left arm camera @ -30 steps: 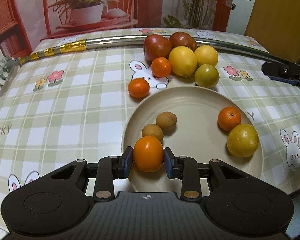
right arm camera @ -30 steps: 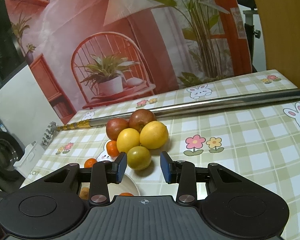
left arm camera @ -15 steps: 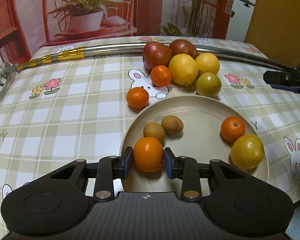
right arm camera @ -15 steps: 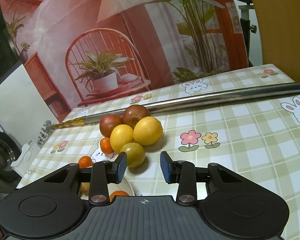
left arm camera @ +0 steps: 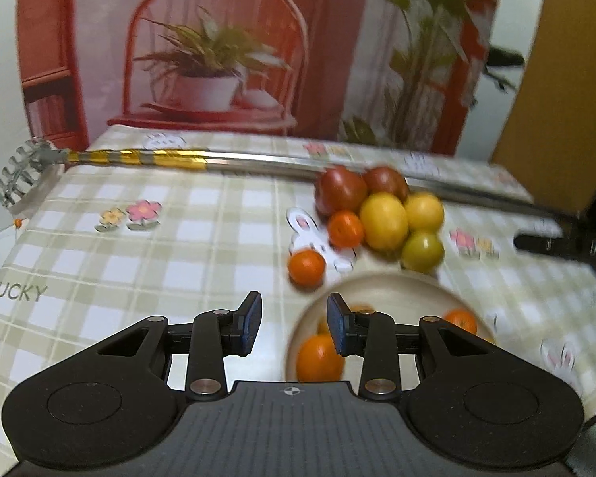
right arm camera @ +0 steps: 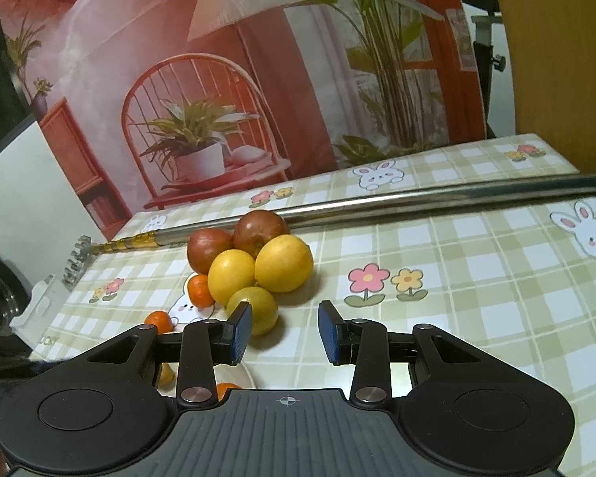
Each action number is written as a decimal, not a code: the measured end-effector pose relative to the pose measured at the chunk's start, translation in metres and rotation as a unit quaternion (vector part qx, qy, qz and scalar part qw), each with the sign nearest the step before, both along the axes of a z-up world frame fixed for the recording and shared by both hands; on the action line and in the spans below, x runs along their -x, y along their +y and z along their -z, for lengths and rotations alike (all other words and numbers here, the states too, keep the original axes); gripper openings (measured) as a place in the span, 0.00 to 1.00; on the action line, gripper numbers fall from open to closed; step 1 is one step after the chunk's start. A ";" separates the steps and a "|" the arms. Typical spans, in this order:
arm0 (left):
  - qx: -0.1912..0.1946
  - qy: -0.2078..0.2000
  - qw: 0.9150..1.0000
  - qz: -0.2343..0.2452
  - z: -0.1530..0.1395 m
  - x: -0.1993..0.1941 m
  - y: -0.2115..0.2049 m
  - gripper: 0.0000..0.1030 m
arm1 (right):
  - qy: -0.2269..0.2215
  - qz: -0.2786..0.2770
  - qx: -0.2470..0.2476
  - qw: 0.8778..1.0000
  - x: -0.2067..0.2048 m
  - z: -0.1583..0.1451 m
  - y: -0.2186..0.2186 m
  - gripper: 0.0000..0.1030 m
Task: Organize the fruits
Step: 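Grasp a yellow-green grapefruit with the right tool while the left tool returns to the pile, then carry the grapefruit over the plate with the right tool and release it, then grasp a small mandarin with the left tool while the right tool returns to the pile, then lift the mandarin with the left tool while the right tool grasps a large yellow grapefruit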
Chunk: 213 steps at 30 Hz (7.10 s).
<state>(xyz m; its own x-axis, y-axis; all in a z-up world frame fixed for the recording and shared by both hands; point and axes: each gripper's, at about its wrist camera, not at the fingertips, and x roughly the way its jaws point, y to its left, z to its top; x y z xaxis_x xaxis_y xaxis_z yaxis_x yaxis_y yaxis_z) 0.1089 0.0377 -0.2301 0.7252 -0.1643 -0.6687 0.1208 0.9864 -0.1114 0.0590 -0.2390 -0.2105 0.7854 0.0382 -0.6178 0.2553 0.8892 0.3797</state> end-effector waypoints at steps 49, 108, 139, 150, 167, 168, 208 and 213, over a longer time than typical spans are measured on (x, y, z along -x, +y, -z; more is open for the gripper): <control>0.010 0.008 0.999 -0.042 0.016 -0.016 0.042 0.38 | 0.067 -0.073 0.020 0.995 -0.111 0.054 0.041 0.43; 0.019 0.003 0.999 -0.033 0.012 -0.002 0.034 0.38 | 0.096 -0.131 0.119 0.979 -0.068 0.035 0.099 0.50; 0.006 -0.002 0.999 -0.032 -0.023 0.022 0.016 0.39 | 0.060 -0.070 0.094 0.991 -0.028 0.012 0.070 0.78; -0.028 -0.038 0.998 -0.035 -0.060 0.020 0.008 0.39 | -0.007 -0.024 0.087 0.996 0.002 -0.025 0.034 0.78; -0.002 0.003 1.000 -0.016 -0.048 -0.037 0.008 0.39 | -0.042 0.030 0.086 0.995 -0.001 -0.035 -0.012 0.78; 0.004 0.010 1.000 -0.015 -0.043 -0.039 0.008 0.39 | -0.041 0.030 0.087 0.995 -0.003 -0.033 -0.011 0.78; 0.011 0.127 0.991 0.039 0.058 -0.122 -0.023 0.38 | -0.007 0.045 0.021 0.999 -0.042 0.017 -0.027 0.77; 0.011 0.119 0.992 0.039 0.056 -0.119 -0.022 0.35 | -0.004 0.040 0.020 0.999 -0.043 0.018 -0.024 0.77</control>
